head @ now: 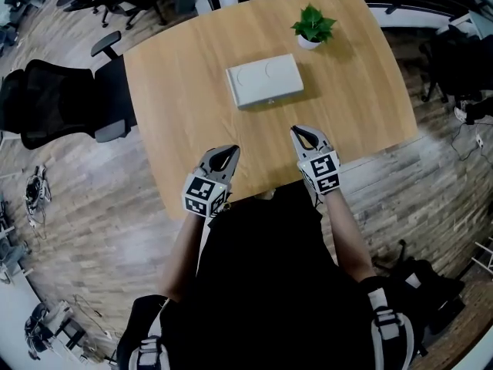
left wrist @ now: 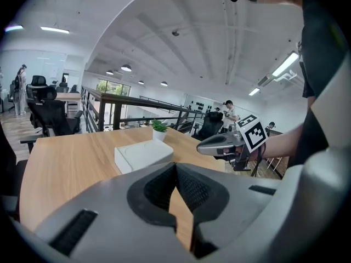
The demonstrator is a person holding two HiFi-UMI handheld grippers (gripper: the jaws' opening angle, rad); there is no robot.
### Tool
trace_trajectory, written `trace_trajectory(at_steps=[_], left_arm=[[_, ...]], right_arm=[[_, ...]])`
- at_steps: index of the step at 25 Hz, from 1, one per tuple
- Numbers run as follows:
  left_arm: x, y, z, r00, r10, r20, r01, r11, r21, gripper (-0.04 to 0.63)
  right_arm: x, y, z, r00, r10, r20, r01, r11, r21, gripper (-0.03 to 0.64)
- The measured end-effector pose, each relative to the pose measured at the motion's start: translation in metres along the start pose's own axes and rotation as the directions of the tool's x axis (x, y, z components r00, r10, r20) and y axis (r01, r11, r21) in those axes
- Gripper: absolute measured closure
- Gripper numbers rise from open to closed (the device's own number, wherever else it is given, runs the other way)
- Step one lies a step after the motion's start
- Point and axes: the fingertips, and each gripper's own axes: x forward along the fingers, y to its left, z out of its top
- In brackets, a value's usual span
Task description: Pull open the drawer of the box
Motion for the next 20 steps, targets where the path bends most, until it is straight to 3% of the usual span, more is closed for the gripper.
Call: trace_trajectory(at_steps=[20], left_arm=[[0.007, 0.008, -0.008, 0.997, 0.056, -0.05, -0.057, 0.998, -0.022, 0.574]], right_arm=[[0.08, -0.013, -0.041, 0.992, 0.061, -0.108, -0.057, 0.998, 0.037, 0.589]])
